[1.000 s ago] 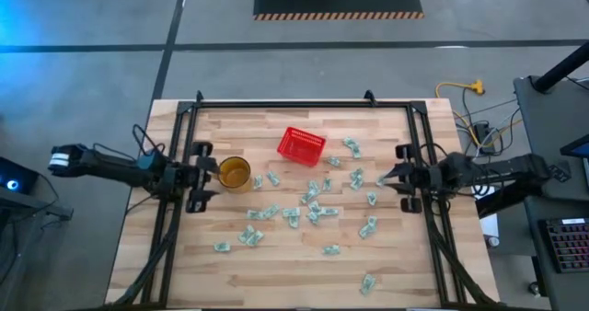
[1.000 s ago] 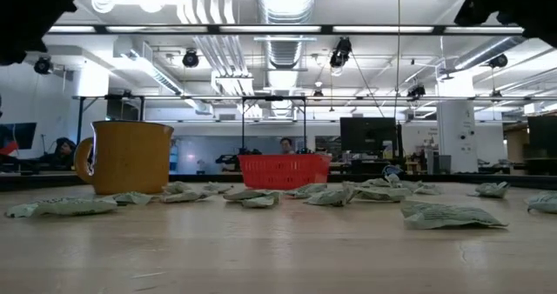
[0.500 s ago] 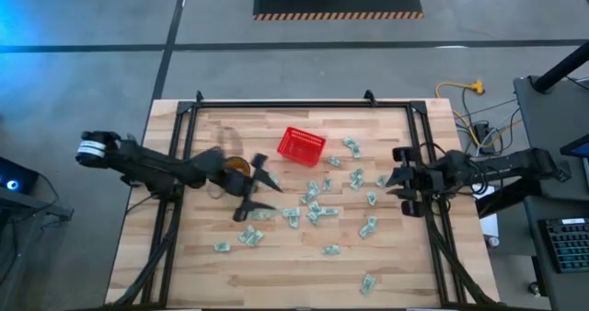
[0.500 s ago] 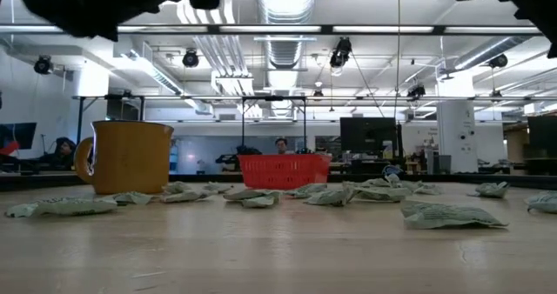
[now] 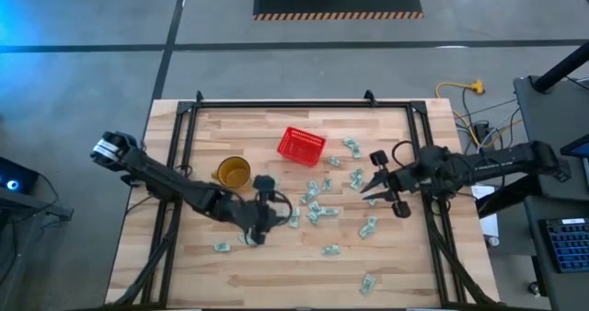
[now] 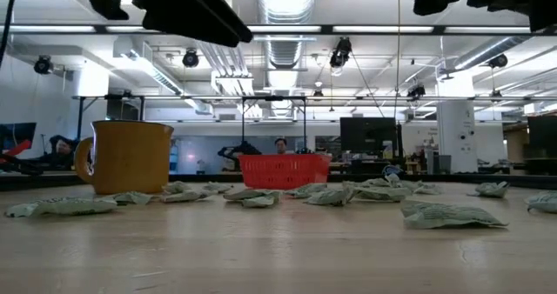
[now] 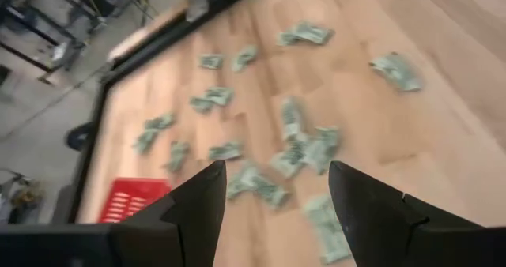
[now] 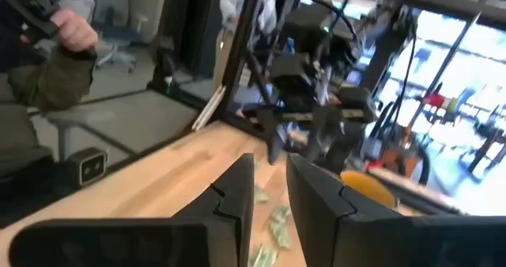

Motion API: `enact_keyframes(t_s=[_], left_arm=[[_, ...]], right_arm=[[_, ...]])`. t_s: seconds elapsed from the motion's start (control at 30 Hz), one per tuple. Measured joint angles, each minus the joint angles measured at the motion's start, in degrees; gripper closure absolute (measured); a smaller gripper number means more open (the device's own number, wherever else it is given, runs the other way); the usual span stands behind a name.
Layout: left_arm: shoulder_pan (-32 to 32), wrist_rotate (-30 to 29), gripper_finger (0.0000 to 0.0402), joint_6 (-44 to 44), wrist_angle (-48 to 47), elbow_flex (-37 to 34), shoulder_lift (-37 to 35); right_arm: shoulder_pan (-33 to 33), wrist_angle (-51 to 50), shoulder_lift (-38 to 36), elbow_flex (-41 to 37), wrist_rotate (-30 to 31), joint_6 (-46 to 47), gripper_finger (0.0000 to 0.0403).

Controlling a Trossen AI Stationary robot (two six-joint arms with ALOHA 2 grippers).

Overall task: Pick and place Stevia / Truvia into bins
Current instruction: Put the stevia packet into the red basket

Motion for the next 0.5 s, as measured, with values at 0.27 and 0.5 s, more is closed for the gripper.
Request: enact_keyframes(t_s=[0.27, 0.5], left_arm=[[1.83, 0.53, 0.0194, -10.97, -4.75, 2.65, 7.5], [4.7, 6.82, 0.0194, -17.14, -5.86, 3.67, 10.43]], right_arm=[[-0.02, -4.16, 2.64, 1.81, 4.39, -0.47, 0.0335], [-0.02, -8.58, 1.16, 2.12, 7.5, -0.27, 0.0335]])
